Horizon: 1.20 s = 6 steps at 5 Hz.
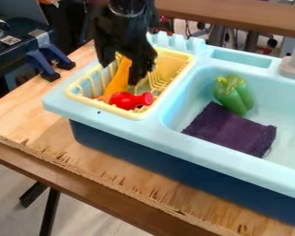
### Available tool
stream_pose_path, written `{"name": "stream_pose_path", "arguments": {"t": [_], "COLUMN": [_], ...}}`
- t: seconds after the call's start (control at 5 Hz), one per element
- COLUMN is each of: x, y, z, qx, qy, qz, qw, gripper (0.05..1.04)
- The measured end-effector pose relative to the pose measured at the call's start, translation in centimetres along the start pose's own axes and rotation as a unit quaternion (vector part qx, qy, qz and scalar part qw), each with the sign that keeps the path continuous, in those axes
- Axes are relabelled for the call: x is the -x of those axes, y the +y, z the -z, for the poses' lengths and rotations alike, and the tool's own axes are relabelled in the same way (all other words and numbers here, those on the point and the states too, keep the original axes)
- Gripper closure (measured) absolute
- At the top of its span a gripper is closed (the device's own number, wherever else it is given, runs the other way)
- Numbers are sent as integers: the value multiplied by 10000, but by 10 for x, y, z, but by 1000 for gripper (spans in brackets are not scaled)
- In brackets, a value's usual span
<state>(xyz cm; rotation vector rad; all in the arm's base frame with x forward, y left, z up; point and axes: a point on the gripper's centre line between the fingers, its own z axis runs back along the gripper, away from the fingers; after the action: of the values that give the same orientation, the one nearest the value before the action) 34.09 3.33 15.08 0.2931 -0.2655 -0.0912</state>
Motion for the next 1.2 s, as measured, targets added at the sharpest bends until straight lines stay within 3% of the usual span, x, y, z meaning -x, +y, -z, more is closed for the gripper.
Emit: {"name": "stream_pose_path", "arguments": {"t": [0.6,1.0,1.2], "x": [-17,-15,-16], "y": [1,6,8], "z": [13,24,29], "qx": [-85,-280,-284], "qy": [-116,269,353], "qz": [20,-92,-147], "qw": [9999,9992,9989], "gripper": [77,77,128]}}
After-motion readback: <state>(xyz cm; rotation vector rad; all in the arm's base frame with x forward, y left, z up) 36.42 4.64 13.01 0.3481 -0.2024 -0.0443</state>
